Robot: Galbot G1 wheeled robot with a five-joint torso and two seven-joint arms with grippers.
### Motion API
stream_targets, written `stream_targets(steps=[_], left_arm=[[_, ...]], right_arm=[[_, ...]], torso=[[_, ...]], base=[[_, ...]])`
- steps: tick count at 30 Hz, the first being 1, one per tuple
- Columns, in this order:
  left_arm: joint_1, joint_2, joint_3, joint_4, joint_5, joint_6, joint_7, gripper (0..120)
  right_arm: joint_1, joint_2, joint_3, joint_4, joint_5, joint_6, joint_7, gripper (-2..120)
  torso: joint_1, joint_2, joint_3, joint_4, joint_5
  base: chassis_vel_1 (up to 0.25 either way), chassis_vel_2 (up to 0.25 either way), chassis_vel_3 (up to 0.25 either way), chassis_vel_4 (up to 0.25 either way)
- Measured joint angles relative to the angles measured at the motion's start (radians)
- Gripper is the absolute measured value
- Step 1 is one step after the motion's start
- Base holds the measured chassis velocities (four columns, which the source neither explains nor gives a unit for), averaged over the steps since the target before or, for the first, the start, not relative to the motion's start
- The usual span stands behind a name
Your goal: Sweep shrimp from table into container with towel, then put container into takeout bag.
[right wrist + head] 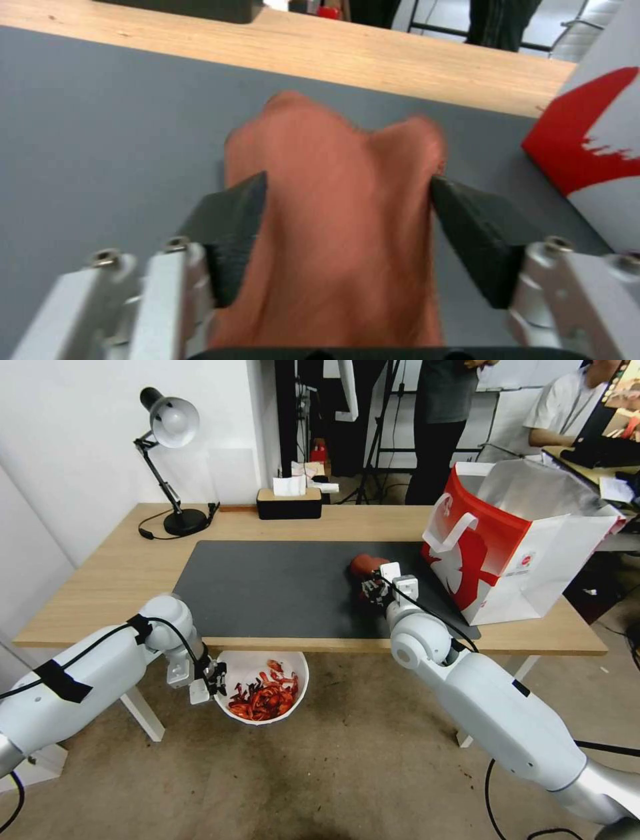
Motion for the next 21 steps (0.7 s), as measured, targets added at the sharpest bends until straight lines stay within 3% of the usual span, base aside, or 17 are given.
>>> stream_targets(steps=[2,4,6,7,10,12,14,15,17,18,21], left_arm=[[0.003,0.000,0.000,0.000,0.000,0.000,0.000,0],[0.003,0.000,-0.001,0.000,0.000,0.000,0.000,0],[0.007,0.000,-0.005,-0.003,0.000,0.000,0.000,0],[0.007,0.000,-0.005,-0.003,0.000,0.000,0.000,0],[0.019,0.009,-0.018,-0.022,0.001,0.000,0.001,0],[0.024,0.013,-0.022,-0.027,0.001,0.000,0.001,0],[0.043,0.027,-0.039,-0.043,0.001,0.000,0.002,0],[0.043,0.027,-0.039,-0.043,0.001,0.000,0.002,0],[0.081,0.045,-0.069,-0.070,0.001,0.000,0.002,0],[0.081,0.045,-0.069,-0.070,0.001,0.000,0.002,0],[0.125,0.060,-0.105,-0.091,0.004,0.000,0.001,0]], right_arm=[[-0.007,-0.003,0.004,0.004,-0.008,0.004,0.001,81],[-0.009,-0.003,0.006,0.005,-0.010,0.016,0.000,85],[-0.024,-0.006,0.016,0.018,-0.008,0.120,-0.054,94],[-0.024,-0.006,0.016,0.018,-0.008,0.120,-0.054,94],[-0.078,-0.009,0.050,0.043,-0.092,0.325,-0.178,99],[-0.100,-0.009,0.065,0.051,-0.116,0.366,-0.195,100],[-0.195,-0.014,0.120,0.086,-0.162,0.499,-0.255,100],[-0.195,-0.014,0.120,0.086,-0.162,0.499,-0.255,100],[-0.307,-0.015,0.190,0.120,-0.229,0.617,-0.322,100],[-0.307,-0.015,0.190,0.120,-0.229,0.617,-0.322,100],[-0.437,0.002,0.283,0.152,-0.312,0.724,-0.389,100]], torso=[[0.000,0.000,0.000,-0.0003,0.0000],[0.000,0.000,0.000,-0.0002,0.0000],[0.000,0.000,0.000,0.0000,-0.0001],[0.000,0.000,0.000,0.0000,-0.0001],[0.000,0.000,0.000,0.0001,0.0000],[0.000,0.000,0.000,0.0001,-0.0001],[0.000,0.000,0.000,-0.0002,0.0000],[0.000,0.000,0.000,-0.0002,0.0000],[0.000,0.000,0.000,-0.0001,0.0001],[0.000,0.000,0.000,-0.0001,0.0001],[0.000,0.000,0.000,-0.0002,0.0002]], base=[[0.000,0.000,0.000,0.000],[0.000,0.000,0.000,0.000],[0.000,0.000,0.000,0.000],[0.000,0.000,0.000,0.000],[0.000,0.000,0.000,0.000],[0.000,0.000,0.000,0.000],[0.000,0.000,0.000,0.000],[0.000,0.000,0.000,0.000],[0.000,0.000,0.000,0.000],[0.000,0.000,0.000,0.000],[0.000,0.000,0.000,0.000]])
